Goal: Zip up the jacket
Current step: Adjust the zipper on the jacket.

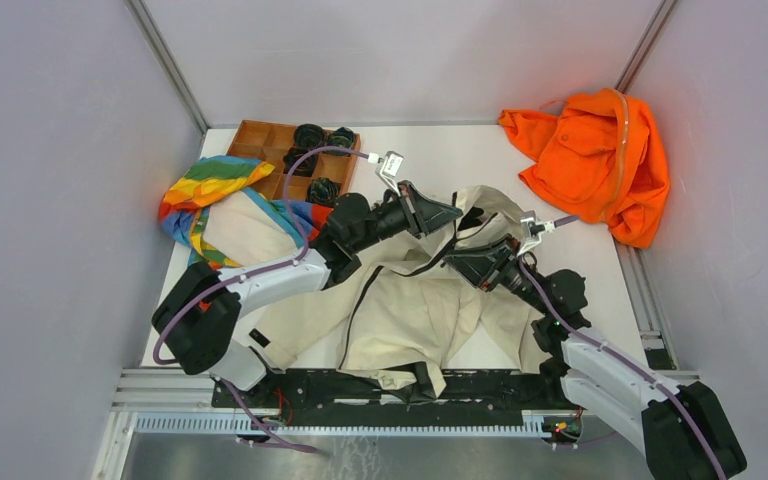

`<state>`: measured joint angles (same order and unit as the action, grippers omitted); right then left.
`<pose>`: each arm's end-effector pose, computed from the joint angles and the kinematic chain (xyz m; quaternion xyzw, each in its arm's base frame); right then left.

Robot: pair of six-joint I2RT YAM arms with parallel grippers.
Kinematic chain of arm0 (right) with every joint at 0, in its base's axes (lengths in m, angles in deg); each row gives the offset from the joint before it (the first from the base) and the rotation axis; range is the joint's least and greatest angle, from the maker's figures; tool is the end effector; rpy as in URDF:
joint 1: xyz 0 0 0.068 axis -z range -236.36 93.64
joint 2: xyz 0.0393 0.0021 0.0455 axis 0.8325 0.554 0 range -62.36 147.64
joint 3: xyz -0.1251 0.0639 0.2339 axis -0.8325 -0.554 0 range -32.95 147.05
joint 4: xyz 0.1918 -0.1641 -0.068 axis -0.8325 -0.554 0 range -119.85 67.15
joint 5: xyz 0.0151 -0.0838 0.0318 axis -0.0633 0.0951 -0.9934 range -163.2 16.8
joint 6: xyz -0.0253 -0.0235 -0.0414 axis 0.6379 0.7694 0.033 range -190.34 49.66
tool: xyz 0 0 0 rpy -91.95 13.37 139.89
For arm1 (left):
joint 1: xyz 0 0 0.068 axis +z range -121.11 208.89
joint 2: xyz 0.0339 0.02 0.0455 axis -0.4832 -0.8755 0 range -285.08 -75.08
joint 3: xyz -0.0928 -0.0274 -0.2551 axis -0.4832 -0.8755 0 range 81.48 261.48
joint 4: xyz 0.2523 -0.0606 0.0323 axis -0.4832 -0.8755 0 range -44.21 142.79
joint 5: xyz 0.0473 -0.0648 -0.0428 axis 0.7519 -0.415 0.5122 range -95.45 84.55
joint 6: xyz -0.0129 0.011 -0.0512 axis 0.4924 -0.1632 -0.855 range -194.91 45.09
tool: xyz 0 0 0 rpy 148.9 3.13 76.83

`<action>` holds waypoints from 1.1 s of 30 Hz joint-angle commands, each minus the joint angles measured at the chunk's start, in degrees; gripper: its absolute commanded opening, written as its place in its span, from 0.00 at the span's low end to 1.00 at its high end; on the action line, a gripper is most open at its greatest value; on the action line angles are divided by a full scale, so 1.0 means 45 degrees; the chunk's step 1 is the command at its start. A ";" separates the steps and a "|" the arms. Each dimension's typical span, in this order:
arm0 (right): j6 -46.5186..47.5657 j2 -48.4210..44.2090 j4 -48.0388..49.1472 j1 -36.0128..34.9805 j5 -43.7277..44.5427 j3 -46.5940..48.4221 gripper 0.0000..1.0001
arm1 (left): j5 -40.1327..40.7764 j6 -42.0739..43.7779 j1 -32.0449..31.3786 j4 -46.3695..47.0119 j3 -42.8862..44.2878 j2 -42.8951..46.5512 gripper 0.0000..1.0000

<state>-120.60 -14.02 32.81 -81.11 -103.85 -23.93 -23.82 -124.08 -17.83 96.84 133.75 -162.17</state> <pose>0.1490 0.0887 0.2314 -0.0787 0.6105 0.5957 0.5159 0.2307 -0.2614 0.3039 0.1079 0.6420 -0.6277 0.4269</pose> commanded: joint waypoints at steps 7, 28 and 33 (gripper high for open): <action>-0.1419 -0.0673 -0.0232 0.0026 -0.0479 0.0098 0.62 | 0.0472 -0.0571 -0.0068 0.0303 0.0696 0.0316 0.02; -0.0118 -0.1057 -0.2222 0.1080 -0.0823 0.0679 0.58 | 0.0824 -0.1125 -0.0066 -0.0429 0.0786 0.0581 0.02; 0.0017 -0.0598 -0.1841 0.1108 -0.0888 0.0689 0.58 | 0.0710 -0.1124 -0.0068 -0.0439 0.0804 0.0608 0.02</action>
<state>-122.70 -18.04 23.41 -76.37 -108.07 -21.88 -20.55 -127.38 -17.85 92.69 134.99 -162.01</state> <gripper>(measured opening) 0.581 0.043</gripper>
